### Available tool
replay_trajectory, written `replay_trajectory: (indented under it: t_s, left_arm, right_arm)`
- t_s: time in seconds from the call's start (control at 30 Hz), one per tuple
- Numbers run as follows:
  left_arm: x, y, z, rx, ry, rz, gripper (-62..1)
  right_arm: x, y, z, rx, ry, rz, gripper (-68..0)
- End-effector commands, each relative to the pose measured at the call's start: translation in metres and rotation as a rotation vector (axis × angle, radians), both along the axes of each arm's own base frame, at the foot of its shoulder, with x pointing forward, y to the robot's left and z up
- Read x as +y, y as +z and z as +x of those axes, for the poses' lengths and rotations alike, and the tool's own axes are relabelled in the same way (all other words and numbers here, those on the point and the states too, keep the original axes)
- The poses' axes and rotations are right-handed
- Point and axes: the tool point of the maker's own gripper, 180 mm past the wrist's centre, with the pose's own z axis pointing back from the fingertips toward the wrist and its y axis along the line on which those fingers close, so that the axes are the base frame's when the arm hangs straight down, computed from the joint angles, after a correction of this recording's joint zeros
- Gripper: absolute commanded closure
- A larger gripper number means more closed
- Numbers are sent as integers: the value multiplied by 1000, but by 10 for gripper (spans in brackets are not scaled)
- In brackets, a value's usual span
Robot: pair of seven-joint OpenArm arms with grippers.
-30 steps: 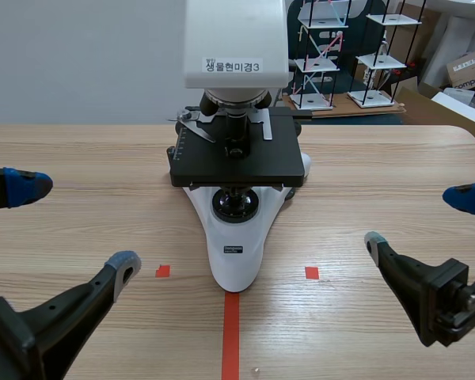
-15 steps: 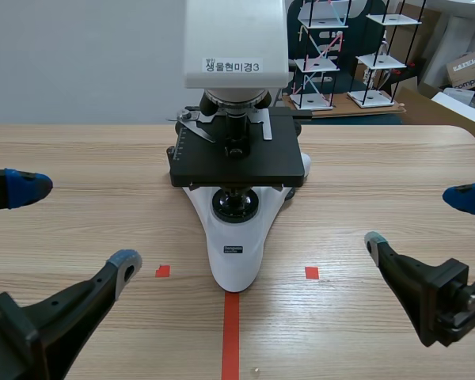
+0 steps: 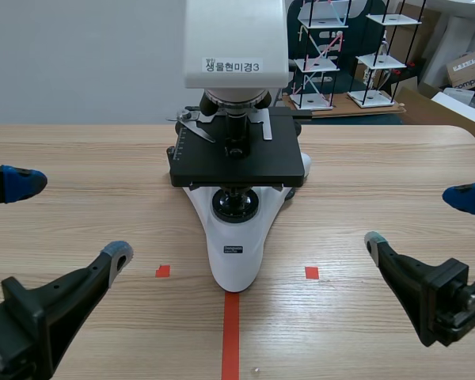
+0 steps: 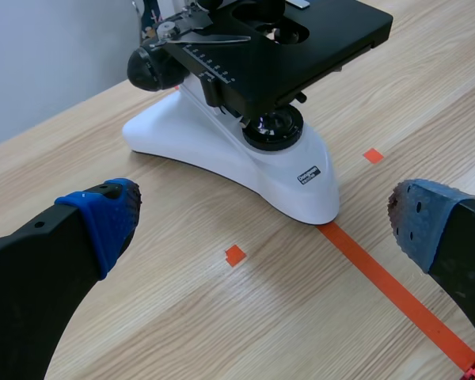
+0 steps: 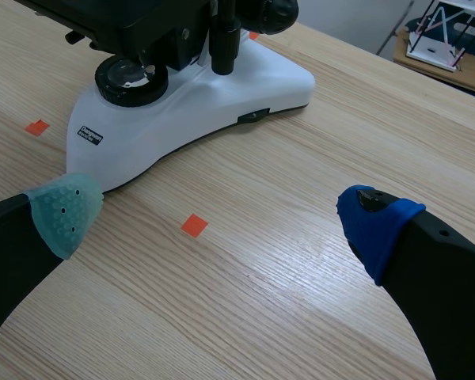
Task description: Return to the home posture
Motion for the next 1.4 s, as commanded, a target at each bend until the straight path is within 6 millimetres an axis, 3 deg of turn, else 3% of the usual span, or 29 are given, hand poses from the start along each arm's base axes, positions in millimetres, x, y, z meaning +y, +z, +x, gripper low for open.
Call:
replay_trajectory:
  t_s: [0.0,1.37]
  left_arm:
    - [-5,8,1,-22,-8,-26,-623]
    - [-4,9,4,-32,-7,-23,-623]
  right_arm:
    - [1,9,3,-29,5,7,-679]
    - [1,9,3,-29,5,7,-679]
